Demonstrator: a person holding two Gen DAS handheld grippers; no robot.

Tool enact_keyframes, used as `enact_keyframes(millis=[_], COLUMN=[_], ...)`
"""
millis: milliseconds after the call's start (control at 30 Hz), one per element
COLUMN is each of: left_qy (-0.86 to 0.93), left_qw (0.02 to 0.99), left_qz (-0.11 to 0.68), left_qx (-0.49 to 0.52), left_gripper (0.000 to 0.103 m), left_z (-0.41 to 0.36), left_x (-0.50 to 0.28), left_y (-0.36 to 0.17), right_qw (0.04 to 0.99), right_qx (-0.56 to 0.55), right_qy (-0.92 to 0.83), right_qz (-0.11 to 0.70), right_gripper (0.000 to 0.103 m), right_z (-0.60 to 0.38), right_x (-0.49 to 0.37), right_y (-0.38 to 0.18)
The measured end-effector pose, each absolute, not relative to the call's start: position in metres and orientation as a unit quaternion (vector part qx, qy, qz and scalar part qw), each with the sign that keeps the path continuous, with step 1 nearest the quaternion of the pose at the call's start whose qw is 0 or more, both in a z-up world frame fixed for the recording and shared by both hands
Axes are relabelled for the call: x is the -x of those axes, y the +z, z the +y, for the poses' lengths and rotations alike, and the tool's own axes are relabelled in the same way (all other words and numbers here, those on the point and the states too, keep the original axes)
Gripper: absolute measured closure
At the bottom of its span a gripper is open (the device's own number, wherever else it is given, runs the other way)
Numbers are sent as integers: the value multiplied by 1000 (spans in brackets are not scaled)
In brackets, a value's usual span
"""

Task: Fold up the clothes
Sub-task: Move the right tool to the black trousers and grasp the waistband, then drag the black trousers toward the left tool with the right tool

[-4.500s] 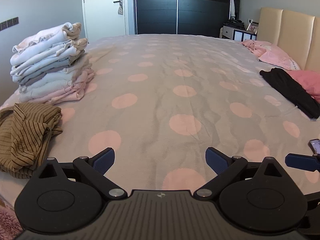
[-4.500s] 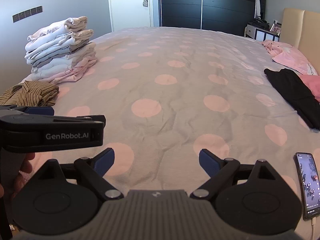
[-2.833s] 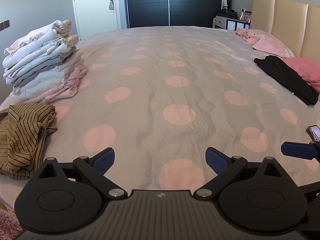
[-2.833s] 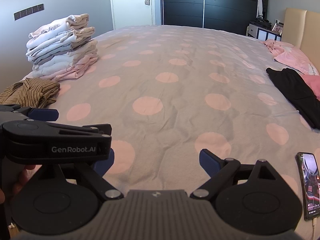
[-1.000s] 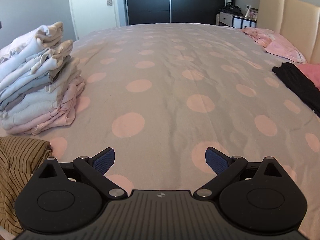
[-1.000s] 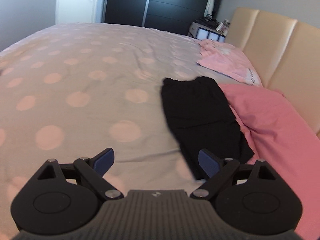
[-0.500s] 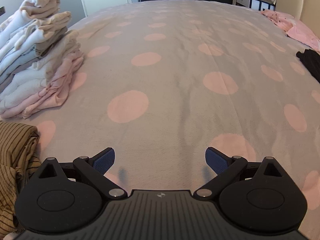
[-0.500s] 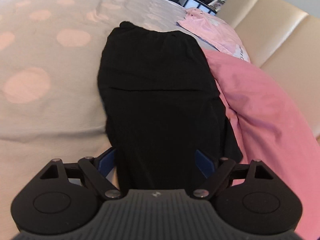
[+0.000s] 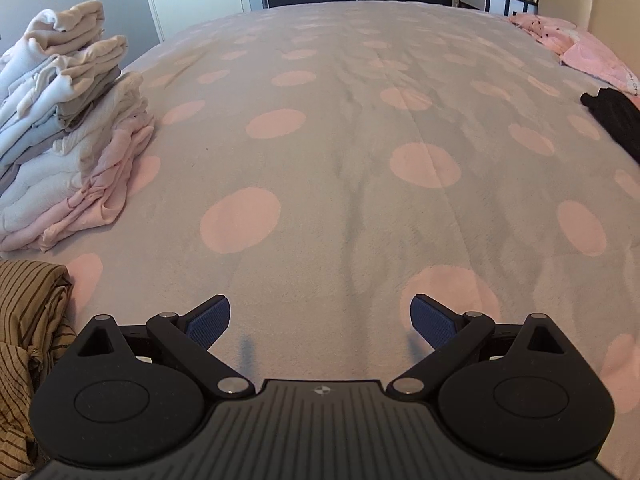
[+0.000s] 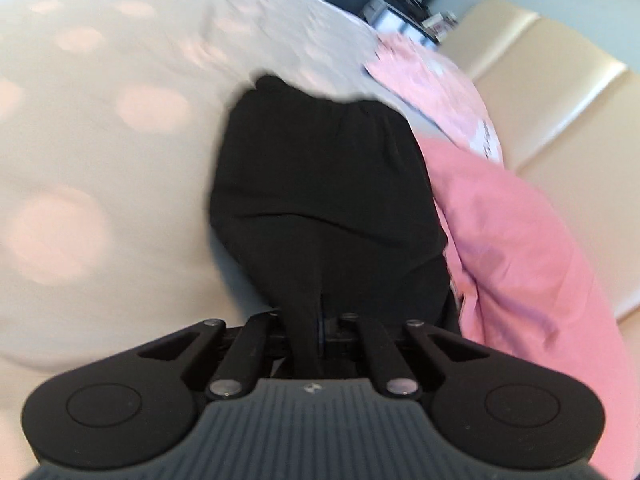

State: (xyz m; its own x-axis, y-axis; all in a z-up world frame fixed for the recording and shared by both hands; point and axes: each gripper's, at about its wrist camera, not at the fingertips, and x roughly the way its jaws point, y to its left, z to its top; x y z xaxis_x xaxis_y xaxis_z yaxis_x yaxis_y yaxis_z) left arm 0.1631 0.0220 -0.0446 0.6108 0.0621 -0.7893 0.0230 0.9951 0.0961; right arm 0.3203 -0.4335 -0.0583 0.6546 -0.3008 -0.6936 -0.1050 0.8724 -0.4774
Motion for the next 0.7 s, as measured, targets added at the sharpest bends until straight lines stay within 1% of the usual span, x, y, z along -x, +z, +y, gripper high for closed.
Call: enact_keyframes(millis=[167, 333, 467, 700], left_qy=[2, -14, -25, -44], left_qw=[908, 916, 918, 922], left_qz=[414, 397, 391, 379], left_qx=[-58, -50, -54, -60], left_gripper=[6, 6, 6, 5], left_z=[17, 20, 26, 40], left_x=[-149, -126, -101, -58], left_y=[-22, 4, 20, 45], right_qw=[884, 876, 864, 815], right_qx=[230, 212, 199, 184], right_qy=[20, 115, 199, 341], right_qz=[408, 418, 418, 431], right_gripper=[99, 99, 99, 99], right_z=[-375, -301, -241, -177], right_x=[-278, -219, -161, -51], right_y=[-9, 24, 41, 50])
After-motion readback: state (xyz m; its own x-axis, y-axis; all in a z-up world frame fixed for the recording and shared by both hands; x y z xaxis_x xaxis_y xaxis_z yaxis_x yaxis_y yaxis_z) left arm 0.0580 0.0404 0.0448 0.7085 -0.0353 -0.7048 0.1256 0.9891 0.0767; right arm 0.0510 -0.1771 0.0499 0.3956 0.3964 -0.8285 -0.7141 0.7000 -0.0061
